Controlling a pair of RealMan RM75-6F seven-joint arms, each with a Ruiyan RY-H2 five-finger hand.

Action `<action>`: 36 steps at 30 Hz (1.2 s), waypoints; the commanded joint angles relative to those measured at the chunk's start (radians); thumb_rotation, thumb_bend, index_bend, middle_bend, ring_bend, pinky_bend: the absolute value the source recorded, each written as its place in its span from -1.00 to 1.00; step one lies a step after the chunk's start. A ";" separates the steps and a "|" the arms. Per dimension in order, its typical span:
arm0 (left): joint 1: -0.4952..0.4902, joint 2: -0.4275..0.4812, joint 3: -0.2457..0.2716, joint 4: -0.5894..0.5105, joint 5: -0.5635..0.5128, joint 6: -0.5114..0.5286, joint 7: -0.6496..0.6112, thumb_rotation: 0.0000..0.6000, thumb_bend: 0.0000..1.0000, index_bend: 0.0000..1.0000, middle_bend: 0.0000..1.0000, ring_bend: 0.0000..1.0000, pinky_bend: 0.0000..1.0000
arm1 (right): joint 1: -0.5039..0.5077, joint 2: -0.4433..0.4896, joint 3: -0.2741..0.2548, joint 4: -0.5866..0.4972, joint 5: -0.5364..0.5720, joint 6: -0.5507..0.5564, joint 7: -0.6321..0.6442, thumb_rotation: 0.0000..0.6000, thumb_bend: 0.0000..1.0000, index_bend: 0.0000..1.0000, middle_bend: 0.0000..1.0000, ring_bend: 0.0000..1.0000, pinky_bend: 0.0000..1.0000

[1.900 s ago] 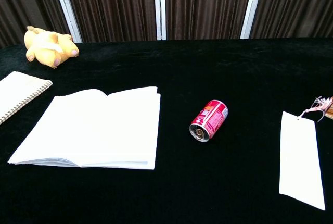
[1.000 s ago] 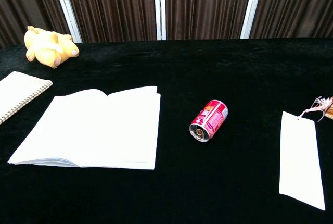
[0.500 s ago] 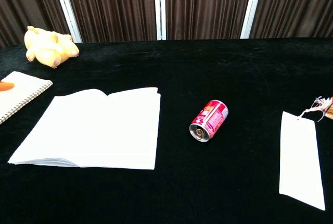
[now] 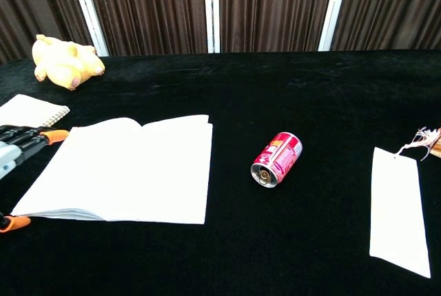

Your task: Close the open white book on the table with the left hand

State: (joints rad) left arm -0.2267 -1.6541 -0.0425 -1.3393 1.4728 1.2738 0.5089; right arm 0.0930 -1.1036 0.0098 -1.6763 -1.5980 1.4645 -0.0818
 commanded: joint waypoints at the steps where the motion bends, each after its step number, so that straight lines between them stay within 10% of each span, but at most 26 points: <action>1: -0.012 -0.020 -0.007 0.015 -0.008 -0.008 0.011 1.00 -0.81 -1.00 -1.00 -1.00 -1.00 | 0.000 0.001 0.001 0.000 0.000 0.001 0.002 1.00 -0.93 -0.94 -1.00 -1.00 -1.00; 11: -0.034 -0.065 -0.010 0.052 -0.036 -0.035 0.042 1.00 -0.72 -1.00 -1.00 -1.00 -1.00 | 0.000 0.004 0.002 -0.001 0.001 0.002 0.008 1.00 -0.93 -0.94 -1.00 -1.00 -1.00; 20: -0.042 -0.080 0.005 0.084 0.034 0.035 0.023 1.00 0.24 -1.00 -1.00 -1.00 -1.00 | 0.000 0.003 0.000 -0.001 -0.004 0.003 0.005 1.00 -0.93 -0.94 -1.00 -1.00 -1.00; 36: -0.101 -0.109 0.011 0.161 0.271 0.247 0.026 1.00 0.21 -1.00 -1.00 -1.00 -1.00 | -0.001 0.005 0.001 -0.003 -0.003 0.005 0.009 1.00 -0.93 -0.94 -1.00 -1.00 -1.00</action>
State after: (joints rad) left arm -0.3166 -1.7630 -0.0257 -1.1750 1.7276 1.5081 0.5316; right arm 0.0923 -1.0983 0.0110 -1.6790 -1.6009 1.4694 -0.0723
